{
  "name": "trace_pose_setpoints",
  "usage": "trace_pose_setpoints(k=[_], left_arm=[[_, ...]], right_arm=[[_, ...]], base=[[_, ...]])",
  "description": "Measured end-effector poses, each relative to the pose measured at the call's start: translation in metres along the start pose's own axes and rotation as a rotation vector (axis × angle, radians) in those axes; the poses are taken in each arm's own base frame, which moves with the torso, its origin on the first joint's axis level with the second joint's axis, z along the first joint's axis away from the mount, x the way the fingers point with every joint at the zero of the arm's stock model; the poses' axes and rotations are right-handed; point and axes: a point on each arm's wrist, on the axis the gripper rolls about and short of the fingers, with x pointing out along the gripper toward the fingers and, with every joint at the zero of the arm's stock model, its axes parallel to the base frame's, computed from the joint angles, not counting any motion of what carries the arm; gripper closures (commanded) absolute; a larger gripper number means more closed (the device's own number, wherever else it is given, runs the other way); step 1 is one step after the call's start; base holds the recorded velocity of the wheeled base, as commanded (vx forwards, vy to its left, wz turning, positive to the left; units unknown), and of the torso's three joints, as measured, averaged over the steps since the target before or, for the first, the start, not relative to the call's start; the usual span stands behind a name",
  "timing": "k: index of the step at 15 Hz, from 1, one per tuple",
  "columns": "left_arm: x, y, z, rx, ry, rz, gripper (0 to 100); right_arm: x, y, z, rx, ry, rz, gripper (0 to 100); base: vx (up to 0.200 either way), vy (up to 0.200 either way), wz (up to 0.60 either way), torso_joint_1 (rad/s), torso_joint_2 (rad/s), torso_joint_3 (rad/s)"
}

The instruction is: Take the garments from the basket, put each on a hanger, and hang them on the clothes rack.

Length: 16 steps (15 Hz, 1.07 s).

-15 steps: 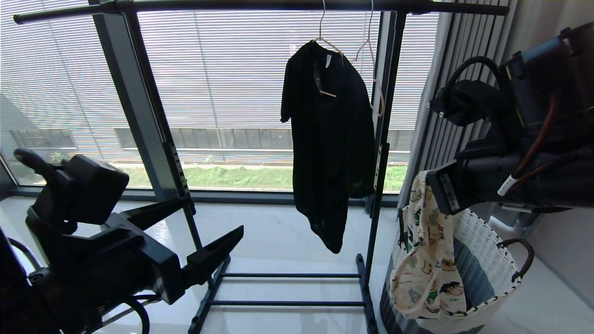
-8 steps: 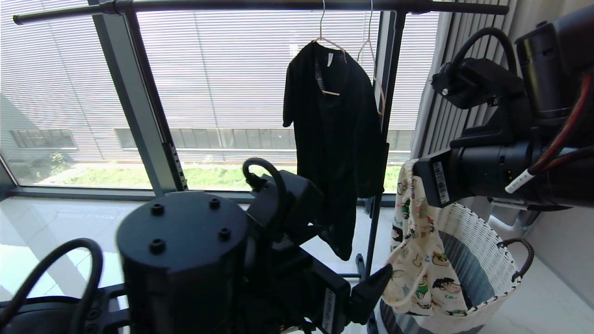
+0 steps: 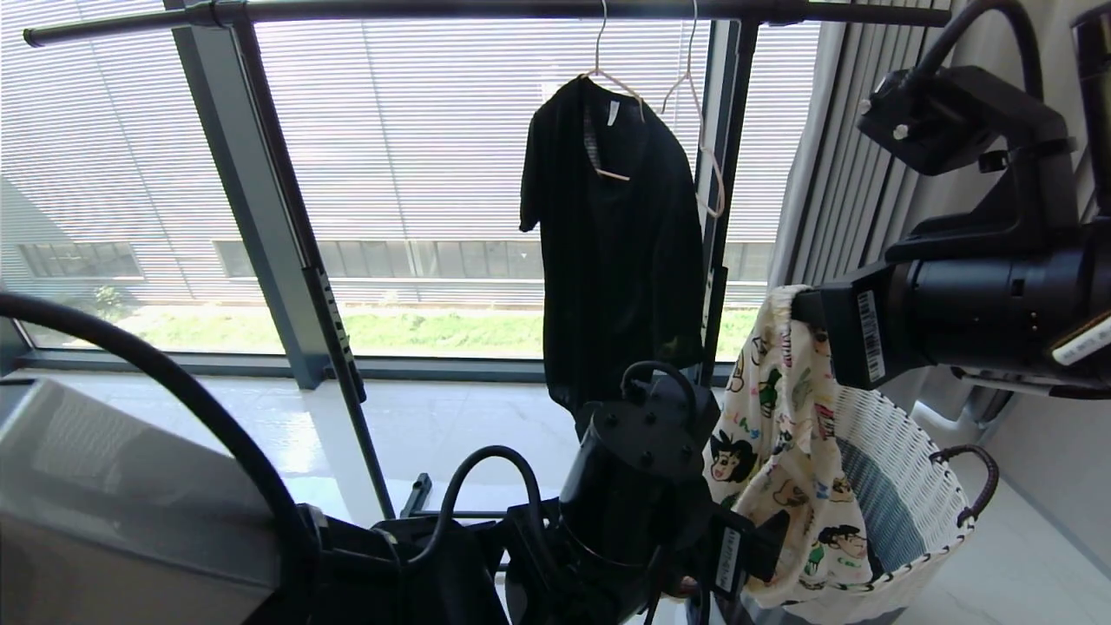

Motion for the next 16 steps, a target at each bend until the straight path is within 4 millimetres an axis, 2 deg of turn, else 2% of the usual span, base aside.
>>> trace_pose_setpoints(k=[5, 8, 11, 16], left_arm=[[0.02, 0.026, -0.035, -0.002, 0.106, 0.146, 0], [0.017, 0.031, -0.051, 0.008, 0.154, 0.193, 0], [-0.002, 0.04, -0.064, 0.018, 0.193, 0.262, 0], [-0.061, 0.056, -0.076, 0.024, 0.221, 0.345, 0]], right_arm=[[-0.002, 0.001, 0.0, 0.002, 0.002, 0.044, 100], [0.003, 0.0, -0.001, 0.003, 0.011, 0.036, 100], [0.017, 0.001, 0.0, 0.02, -0.001, 0.02, 100], [0.042, 0.01, 0.004, 0.028, -0.031, 0.033, 100]], base=[[0.0, 0.0, 0.0, 0.0, 0.0, 0.0], [0.0, 0.0, 0.0, 0.0, 0.0, 0.0], [0.0, 0.0, 0.0, 0.0, 0.0, 0.0], [0.0, 0.0, 0.0, 0.0, 0.0, 0.0]])
